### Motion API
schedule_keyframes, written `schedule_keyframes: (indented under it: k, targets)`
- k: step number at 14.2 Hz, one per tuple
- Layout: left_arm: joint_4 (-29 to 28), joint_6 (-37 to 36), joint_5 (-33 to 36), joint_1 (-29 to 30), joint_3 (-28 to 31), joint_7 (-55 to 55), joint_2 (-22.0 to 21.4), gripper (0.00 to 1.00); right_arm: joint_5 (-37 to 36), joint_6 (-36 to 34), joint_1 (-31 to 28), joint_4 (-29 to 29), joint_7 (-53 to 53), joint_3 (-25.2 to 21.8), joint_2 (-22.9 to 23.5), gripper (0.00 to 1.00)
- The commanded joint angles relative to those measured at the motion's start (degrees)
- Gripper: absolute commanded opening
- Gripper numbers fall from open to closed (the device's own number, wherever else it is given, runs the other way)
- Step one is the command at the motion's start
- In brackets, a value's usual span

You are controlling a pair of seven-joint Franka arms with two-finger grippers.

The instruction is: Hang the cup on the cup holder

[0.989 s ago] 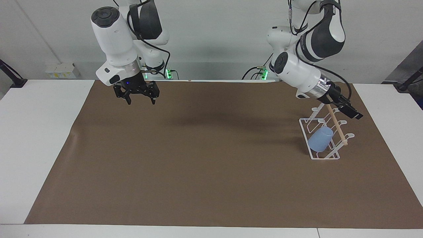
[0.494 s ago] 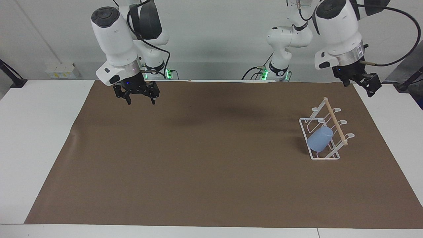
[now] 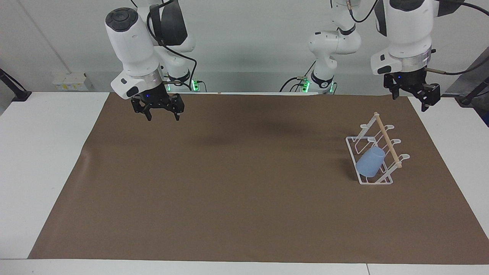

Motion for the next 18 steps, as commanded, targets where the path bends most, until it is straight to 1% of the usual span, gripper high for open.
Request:
schedule_keyframes:
  k: [1,3,5,6,8,11,12,13,14,17,18]
  targets:
    - [0.2,-5.5,-1.3,-0.8,-1.3,-13.0,-1.8,1.00,1.1,0.3,-1.1,-0.7,0.1,0.6,-1.0,1.00]
    - [-0.1,-7.7,-1.9,-1.3,-3.2,-20.6,-2.8,1.00,1.1,0.3,-1.1,-0.7,0.1,0.6,-1.0,1.00]
    - [-0.5,-9.1,-6.1,-1.2,-3.0,-27.3,-3.5,1.00,1.1,0.3,-1.1,-0.7,0.1,0.6,-1.0,1.00]
    - [-0.4,-9.4,-7.0,-1.2,-3.0,-29.5,-3.5,1.00,1.1,0.3,-1.1,-0.7,0.1,0.6,-1.0,1.00]
    - [-0.3,-9.2,-7.4,-1.3,-3.2,-30.4,-3.5,1.00,1.1,0.3,-1.1,-0.7,0.1,0.6,-1.0,1.00]
    - [0.4,-8.6,-10.2,-1.4,-2.2,-30.5,-3.2,1.00,1.1,0.3,-1.1,-0.7,0.1,0.6,-1.0,1.00]
    - [0.4,-8.1,-10.4,-2.2,-1.3,-30.5,-3.0,1.00,1.1,0.3,-1.1,-0.7,0.1,0.6,-1.0,1.00]
    - [0.9,-7.5,-10.4,-4.4,1.1,-30.7,-2.8,1.00,1.1,0.3,-1.1,-0.7,0.1,0.6,-1.0,1.00]
    - [1.9,-7.5,-10.7,-6.4,3.8,-30.7,-2.3,1.00,1.1,0.3,-1.1,-0.7,0.1,0.6,-1.0,1.00]
    - [6.2,-7.9,-11.9,-7.7,4.9,-31.5,0.0,1.00,1.1,0.3,-1.1,-0.7,0.1,0.6,-1.0,1.00]
    - [6.7,-8.1,-11.8,-7.9,5.8,-31.6,0.5,1.00,1.1,0.3,-1.1,-0.7,0.1,0.6,-1.0,1.00]
